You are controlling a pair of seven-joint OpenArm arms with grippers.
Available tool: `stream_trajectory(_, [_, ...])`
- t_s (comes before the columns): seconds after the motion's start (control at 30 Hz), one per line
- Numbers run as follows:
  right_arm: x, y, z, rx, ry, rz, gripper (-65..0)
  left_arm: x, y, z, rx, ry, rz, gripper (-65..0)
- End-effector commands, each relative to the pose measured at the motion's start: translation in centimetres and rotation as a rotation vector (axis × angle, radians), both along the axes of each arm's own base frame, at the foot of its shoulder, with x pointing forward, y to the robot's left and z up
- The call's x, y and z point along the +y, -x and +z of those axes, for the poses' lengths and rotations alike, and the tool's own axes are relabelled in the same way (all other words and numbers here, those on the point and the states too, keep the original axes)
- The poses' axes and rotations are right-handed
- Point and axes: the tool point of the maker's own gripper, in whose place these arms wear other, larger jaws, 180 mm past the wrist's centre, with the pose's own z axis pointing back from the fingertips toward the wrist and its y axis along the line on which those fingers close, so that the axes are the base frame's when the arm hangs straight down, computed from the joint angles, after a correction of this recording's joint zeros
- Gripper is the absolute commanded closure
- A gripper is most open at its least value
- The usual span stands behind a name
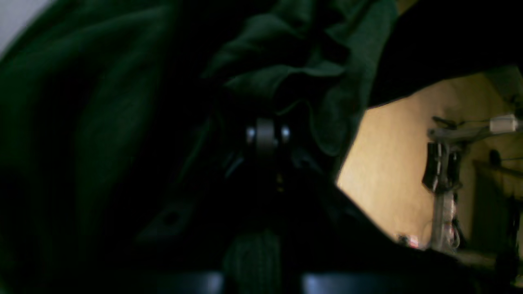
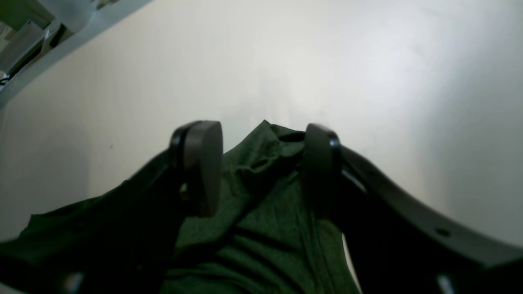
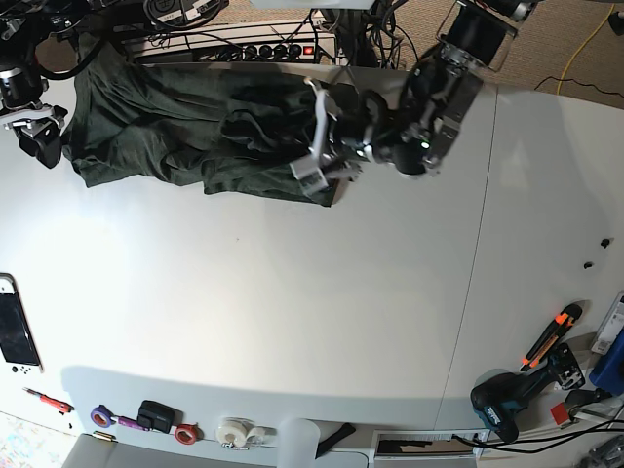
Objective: Layout the t-shirt on the table in an organized manner, then fold the t-shirt properly
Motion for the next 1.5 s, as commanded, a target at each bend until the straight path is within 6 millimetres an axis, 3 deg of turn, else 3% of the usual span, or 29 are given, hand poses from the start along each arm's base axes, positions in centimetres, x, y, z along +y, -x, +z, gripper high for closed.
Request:
stream_trajectory(0.0, [-0.2,-0.5,1.6,-0.052,0.033,0.009,-32.0,-1.3,0.0,1.5,-0.019,0.055,-0.020,0.0])
stream_trajectory(0.1, [-0.2,-0.5,1.6,-0.053,0.033,0.009,-32.0,-3.0,2.3,2.1,0.015,0.089,-0.102,0.0])
stream_trajectory(0.23, [-0.2,-0.5,1.6,-0.052,0.032,0.009,-32.0,-4.3,4.5,4.5,0.038,0.199,-0.203,0.0])
stream_trajectory(0.37, [-0.2,-0.5,1.6,-0.053,0.033,0.009,-32.0,-4.5,4.0,7.3,-0.021,0.263,-0.206,0.0])
stream_trajectory(0.53, [-0.2,-0.5,1.6,-0.052,0.033,0.009,-32.0,-3.0,1.4,10.5,-0.165,0.276,-0.149,0.0])
stream_trajectory(0.63, [-0.2,-0.5,1.6,-0.052,0.033,0.009,-32.0,-0.9,-1.0,10.1,-0.265,0.164,-0.088,0.0])
stream_trajectory(0.73, [-0.2,-0.5,1.6,-0.053,0.033,0.009,-32.0,1.2,-3.0,8.8,-0.265,0.062,0.005,-19.2])
stream_trajectory(0.8, [-0.2,-0.5,1.6,-0.054,0.033,0.009,-32.0,2.3,-3.5,8.2,-0.264,0.023,0.031,-25.4])
stream_trajectory(1.07, [-0.2,-0.5,1.6,-0.055,0.034,0.008,-32.0,3.4,-5.3,7.3,-0.371,-0.024,0.110,-25.3])
stream_trajectory(1.47, [-0.2,-0.5,1.6,-0.055,0.033,0.008,-32.0,1.3,-4.3,5.0,-0.409,-0.084,0.093,-23.8])
